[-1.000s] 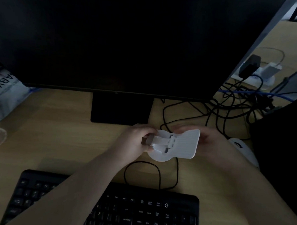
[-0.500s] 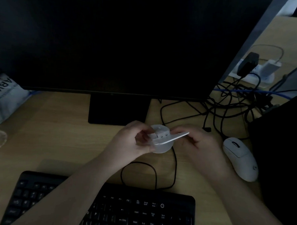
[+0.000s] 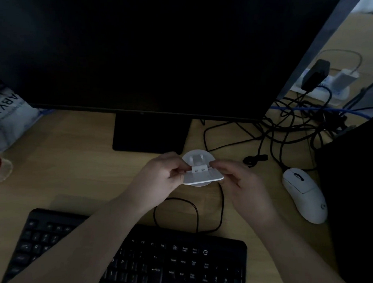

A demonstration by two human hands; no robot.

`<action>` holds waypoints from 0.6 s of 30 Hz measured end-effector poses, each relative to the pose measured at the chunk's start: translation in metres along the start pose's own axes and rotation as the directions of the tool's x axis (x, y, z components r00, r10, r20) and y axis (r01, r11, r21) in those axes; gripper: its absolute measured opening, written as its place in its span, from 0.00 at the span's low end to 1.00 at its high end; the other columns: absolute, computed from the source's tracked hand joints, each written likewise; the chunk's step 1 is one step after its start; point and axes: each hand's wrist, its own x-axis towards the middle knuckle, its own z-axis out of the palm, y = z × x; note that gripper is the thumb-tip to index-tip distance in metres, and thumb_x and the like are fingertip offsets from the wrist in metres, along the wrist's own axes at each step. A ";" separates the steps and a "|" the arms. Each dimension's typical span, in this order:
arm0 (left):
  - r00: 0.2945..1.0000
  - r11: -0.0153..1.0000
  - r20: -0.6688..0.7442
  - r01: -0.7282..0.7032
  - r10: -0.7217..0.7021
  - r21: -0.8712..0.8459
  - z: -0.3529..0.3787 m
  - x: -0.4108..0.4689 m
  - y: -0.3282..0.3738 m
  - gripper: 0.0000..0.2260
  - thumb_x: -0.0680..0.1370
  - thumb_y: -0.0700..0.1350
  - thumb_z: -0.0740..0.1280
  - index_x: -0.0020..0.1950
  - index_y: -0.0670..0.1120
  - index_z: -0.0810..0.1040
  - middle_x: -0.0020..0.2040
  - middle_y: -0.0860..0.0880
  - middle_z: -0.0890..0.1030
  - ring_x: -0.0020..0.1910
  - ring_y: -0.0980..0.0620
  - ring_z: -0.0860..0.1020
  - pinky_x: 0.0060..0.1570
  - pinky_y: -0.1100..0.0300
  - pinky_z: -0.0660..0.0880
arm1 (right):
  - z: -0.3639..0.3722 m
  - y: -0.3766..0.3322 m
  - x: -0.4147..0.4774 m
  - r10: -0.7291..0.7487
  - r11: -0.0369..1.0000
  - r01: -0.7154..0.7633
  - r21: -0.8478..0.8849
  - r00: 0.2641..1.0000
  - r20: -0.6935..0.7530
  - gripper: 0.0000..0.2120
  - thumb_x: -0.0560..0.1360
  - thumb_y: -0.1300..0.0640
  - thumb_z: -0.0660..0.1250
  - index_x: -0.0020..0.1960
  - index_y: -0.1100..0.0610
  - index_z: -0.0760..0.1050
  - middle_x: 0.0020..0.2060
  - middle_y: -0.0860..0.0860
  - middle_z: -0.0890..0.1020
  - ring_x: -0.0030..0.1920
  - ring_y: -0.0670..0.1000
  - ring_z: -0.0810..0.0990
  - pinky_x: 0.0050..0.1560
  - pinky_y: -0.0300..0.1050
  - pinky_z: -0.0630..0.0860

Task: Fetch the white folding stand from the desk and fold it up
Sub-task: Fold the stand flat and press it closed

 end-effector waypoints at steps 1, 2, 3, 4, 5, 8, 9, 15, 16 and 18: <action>1.000 1.000 0.010 0.010 -0.010 0.001 -0.001 0.000 0.000 0.06 0.77 0.36 0.72 0.51 0.42 0.87 0.48 0.49 0.84 0.46 0.53 0.83 0.46 0.61 0.78 | 0.000 0.000 0.001 0.000 1.000 0.000 -0.025 1.000 -0.001 0.12 0.79 0.67 0.69 0.59 0.55 0.84 0.51 0.37 0.80 0.53 0.28 0.78 0.53 0.23 0.72; 0.999 1.000 0.021 0.028 -0.028 -0.001 -0.003 0.000 0.000 0.05 0.77 0.38 0.73 0.51 0.43 0.87 0.48 0.50 0.84 0.46 0.54 0.83 0.45 0.62 0.78 | 0.000 0.001 0.002 -0.006 0.999 0.006 -0.054 1.000 -0.002 0.10 0.79 0.67 0.70 0.58 0.58 0.84 0.50 0.37 0.80 0.53 0.28 0.78 0.53 0.23 0.72; 0.998 0.999 0.029 0.048 -0.048 -0.006 -0.005 0.001 0.002 0.04 0.77 0.40 0.74 0.51 0.44 0.87 0.47 0.51 0.84 0.45 0.55 0.83 0.44 0.64 0.77 | 0.000 0.000 0.003 -0.015 0.997 0.014 -0.078 1.000 0.000 0.09 0.79 0.66 0.70 0.57 0.60 0.85 0.49 0.37 0.81 0.53 0.28 0.78 0.53 0.23 0.72; 0.997 0.997 0.036 0.069 -0.069 -0.016 -0.007 0.001 0.003 0.04 0.77 0.43 0.75 0.51 0.45 0.87 0.47 0.53 0.84 0.45 0.55 0.82 0.43 0.66 0.77 | 0.000 -0.001 0.004 -0.018 0.995 0.018 -0.093 1.000 0.005 0.08 0.79 0.64 0.70 0.55 0.60 0.85 0.48 0.38 0.81 0.52 0.30 0.78 0.52 0.24 0.72; 0.995 0.995 0.047 0.092 -0.091 -0.028 -0.008 0.002 0.006 0.04 0.77 0.45 0.75 0.50 0.46 0.87 0.46 0.54 0.83 0.46 0.55 0.82 0.43 0.67 0.76 | 0.001 -0.003 0.005 -0.013 0.995 0.014 -0.101 1.000 0.011 0.07 0.79 0.63 0.70 0.54 0.59 0.85 0.47 0.39 0.82 0.52 0.32 0.78 0.52 0.24 0.72; 0.981 0.986 0.110 0.163 -0.159 -0.028 -0.010 0.003 0.014 0.07 0.78 0.49 0.73 0.51 0.46 0.87 0.46 0.51 0.84 0.45 0.54 0.82 0.45 0.58 0.78 | 0.001 -0.008 0.005 0.027 0.995 -0.024 -0.099 0.999 0.026 0.07 0.80 0.59 0.69 0.54 0.58 0.85 0.45 0.45 0.83 0.52 0.38 0.78 0.49 0.25 0.71; 0.973 0.981 0.136 0.193 -0.189 -0.018 -0.009 0.002 0.016 0.09 0.79 0.49 0.73 0.53 0.45 0.87 0.48 0.50 0.85 0.46 0.53 0.83 0.47 0.55 0.80 | 0.001 -0.009 0.005 0.050 0.994 -0.047 -0.098 0.998 0.036 0.08 0.81 0.57 0.68 0.54 0.58 0.85 0.45 0.45 0.83 0.52 0.39 0.78 0.48 0.27 0.72; 0.893 0.918 0.238 0.396 -0.381 -0.018 -0.012 0.003 0.025 0.14 0.80 0.54 0.69 0.55 0.45 0.85 0.42 0.50 0.86 0.41 0.49 0.84 0.44 0.54 0.79 | 0.005 -0.016 0.007 0.211 0.977 -0.207 -0.051 0.974 0.081 0.17 0.82 0.50 0.65 0.46 0.63 0.83 0.41 0.59 0.84 0.43 0.57 0.83 0.47 0.56 0.80; 0.879 0.905 0.254 0.424 -0.404 -0.028 -0.013 0.004 0.027 0.14 0.80 0.54 0.69 0.53 0.44 0.85 0.39 0.49 0.85 0.39 0.49 0.82 0.41 0.55 0.76 | 0.005 -0.019 0.009 0.251 0.968 -0.250 -0.021 0.964 0.086 0.18 0.82 0.49 0.66 0.46 0.63 0.83 0.40 0.61 0.84 0.41 0.57 0.83 0.46 0.57 0.80; 0.857 0.882 0.283 0.466 -0.431 -0.066 -0.016 0.006 0.029 0.16 0.81 0.55 0.68 0.49 0.42 0.84 0.35 0.48 0.82 0.35 0.49 0.78 0.40 0.54 0.72 | 0.004 -0.026 0.013 0.330 0.942 -0.334 0.020 0.938 0.102 0.18 0.82 0.49 0.66 0.45 0.63 0.83 0.37 0.58 0.85 0.34 0.49 0.82 0.42 0.52 0.81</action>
